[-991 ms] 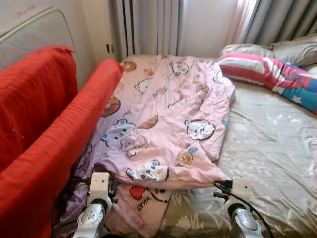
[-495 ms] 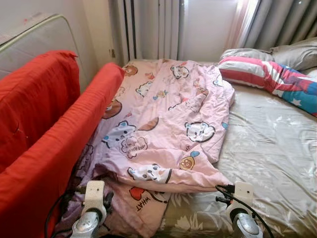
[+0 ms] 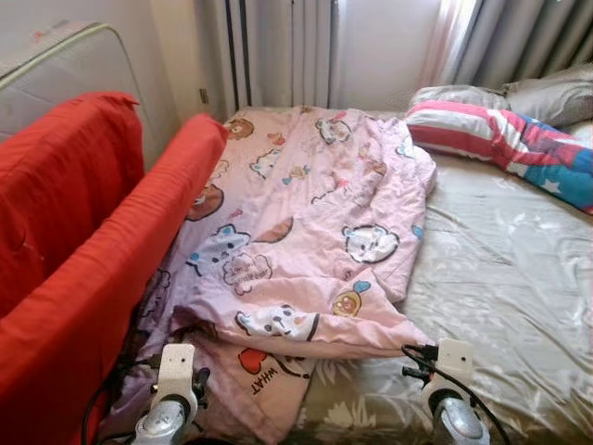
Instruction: Clean up the room
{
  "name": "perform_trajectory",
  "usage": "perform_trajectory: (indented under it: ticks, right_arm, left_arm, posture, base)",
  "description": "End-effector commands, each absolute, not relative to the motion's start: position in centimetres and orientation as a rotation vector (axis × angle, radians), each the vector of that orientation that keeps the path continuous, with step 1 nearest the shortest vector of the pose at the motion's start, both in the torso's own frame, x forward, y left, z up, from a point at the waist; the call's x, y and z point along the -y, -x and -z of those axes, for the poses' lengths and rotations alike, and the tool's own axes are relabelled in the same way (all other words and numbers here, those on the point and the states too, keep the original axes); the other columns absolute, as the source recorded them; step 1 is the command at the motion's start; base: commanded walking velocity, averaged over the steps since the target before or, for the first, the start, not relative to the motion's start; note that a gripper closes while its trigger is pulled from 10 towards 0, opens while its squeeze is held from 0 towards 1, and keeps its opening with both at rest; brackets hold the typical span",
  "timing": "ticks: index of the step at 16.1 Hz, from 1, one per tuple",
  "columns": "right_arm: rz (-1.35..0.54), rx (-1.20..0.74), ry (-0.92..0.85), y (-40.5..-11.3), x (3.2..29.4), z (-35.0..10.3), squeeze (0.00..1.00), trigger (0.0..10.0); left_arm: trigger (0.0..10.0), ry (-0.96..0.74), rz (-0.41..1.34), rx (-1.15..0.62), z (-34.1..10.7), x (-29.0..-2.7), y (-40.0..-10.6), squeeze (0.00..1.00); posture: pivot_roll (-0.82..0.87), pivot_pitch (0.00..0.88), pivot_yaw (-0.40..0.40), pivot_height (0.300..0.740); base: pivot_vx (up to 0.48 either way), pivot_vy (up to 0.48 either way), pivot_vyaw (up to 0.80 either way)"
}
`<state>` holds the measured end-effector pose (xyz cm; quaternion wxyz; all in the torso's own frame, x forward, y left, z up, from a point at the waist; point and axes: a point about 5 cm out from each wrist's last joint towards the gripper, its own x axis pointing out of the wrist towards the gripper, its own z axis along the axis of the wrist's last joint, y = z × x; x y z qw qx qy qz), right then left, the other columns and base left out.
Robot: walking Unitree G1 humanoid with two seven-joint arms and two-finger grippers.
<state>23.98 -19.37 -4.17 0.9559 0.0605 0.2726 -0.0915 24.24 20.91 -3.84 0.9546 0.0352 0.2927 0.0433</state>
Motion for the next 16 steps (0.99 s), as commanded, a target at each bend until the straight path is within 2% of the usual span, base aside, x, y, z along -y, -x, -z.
perform_trajectory:
  ticks: [1,16]
  right_arm:
    - [0.211,-0.547,-0.117,-23.80,19.98,4.15,0.00,10.0]
    - [0.244,-0.521,-0.122,-23.97,20.58,3.84,0.00,10.0]
  left_arm:
    - [10.0,-0.074,-0.077,-0.616,4.14,-20.57,-24.01,0.00]
    - [10.0,-0.076,-0.070,-0.621,4.25,-20.53,-23.88,0.00]
  posture:
    - [0.07,0.070,-0.011,0.740]
    - [0.06,0.084,-0.005,0.740]
  base:
    - [0.000,-0.480,0.00]
    - [0.000,0.000,0.00]
